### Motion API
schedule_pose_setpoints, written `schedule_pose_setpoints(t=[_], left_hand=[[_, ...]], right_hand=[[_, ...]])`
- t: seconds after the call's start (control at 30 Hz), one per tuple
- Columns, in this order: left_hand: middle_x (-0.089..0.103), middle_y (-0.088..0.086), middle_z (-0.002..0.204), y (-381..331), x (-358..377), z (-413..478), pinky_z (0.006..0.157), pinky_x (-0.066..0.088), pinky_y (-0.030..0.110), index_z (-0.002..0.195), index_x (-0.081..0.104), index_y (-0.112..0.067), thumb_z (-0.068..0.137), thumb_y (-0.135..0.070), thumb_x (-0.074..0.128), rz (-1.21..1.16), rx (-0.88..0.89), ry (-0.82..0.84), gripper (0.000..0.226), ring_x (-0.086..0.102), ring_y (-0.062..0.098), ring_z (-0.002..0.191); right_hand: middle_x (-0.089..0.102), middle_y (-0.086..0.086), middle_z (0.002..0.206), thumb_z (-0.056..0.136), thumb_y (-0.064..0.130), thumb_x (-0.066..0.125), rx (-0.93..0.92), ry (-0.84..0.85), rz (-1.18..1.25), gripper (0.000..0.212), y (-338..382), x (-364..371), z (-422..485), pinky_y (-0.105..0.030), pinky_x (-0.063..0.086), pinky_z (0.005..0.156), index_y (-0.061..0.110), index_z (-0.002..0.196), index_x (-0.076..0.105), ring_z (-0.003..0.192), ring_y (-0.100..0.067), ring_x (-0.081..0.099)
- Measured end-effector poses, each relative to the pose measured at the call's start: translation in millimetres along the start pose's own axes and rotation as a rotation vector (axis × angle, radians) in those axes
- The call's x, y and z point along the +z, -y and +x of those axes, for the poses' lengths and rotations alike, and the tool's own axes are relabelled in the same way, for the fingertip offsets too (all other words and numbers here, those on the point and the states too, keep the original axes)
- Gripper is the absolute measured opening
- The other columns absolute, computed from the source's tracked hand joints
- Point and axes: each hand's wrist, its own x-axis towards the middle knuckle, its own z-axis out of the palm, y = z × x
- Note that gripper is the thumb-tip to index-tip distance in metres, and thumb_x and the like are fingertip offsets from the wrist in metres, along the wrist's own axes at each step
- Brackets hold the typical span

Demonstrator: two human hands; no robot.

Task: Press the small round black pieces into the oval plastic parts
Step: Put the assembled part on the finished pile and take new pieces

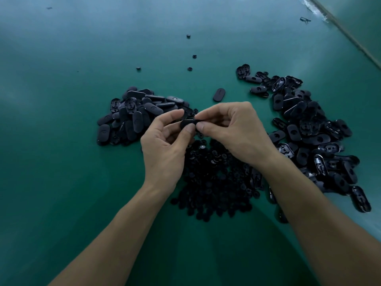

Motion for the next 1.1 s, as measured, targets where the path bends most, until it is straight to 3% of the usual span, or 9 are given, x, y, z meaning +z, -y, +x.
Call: schedule_pose_setpoints(t=[0.47, 0.8, 1.1], left_hand=[[0.076, 0.001, 0.080, -2.5, 1.1, -0.6, 0.073, 0.056, 0.020, 0.103, 0.070, -0.017, 0.086, 0.003, 0.075, 0.002, -0.040, 0.005, 0.026, 0.070, 0.011, 0.074], [0.075, 0.001, 0.075, -3.3, -0.7, -2.4, 0.068, 0.057, 0.021, 0.103, 0.072, -0.017, 0.085, 0.000, 0.077, 0.047, -0.018, 0.009, 0.025, 0.071, 0.013, 0.066], [0.073, -0.002, 0.078, -1.0, -1.1, -2.9, 0.069, 0.056, 0.023, 0.099, 0.073, -0.020, 0.090, -0.003, 0.073, 0.057, 0.044, -0.005, 0.019, 0.069, 0.012, 0.070]], right_hand=[[0.074, 0.006, 0.076, 0.085, 0.014, 0.074, 0.051, -0.016, -0.043, 0.008, -6.6, 4.3, 0.3, -0.026, 0.057, 0.069, 0.022, 0.086, 0.074, 0.068, -0.005, 0.069], [0.076, 0.002, 0.078, 0.083, 0.012, 0.077, 0.070, 0.014, -0.009, 0.009, -3.9, -1.9, 0.1, -0.036, 0.061, 0.079, 0.020, 0.087, 0.077, 0.075, -0.012, 0.072], [0.075, 0.007, 0.081, 0.090, 0.018, 0.072, 0.037, 0.046, -0.034, 0.009, -2.7, -5.1, 10.5, -0.023, 0.055, 0.074, 0.023, 0.094, 0.077, 0.077, -0.005, 0.071]])
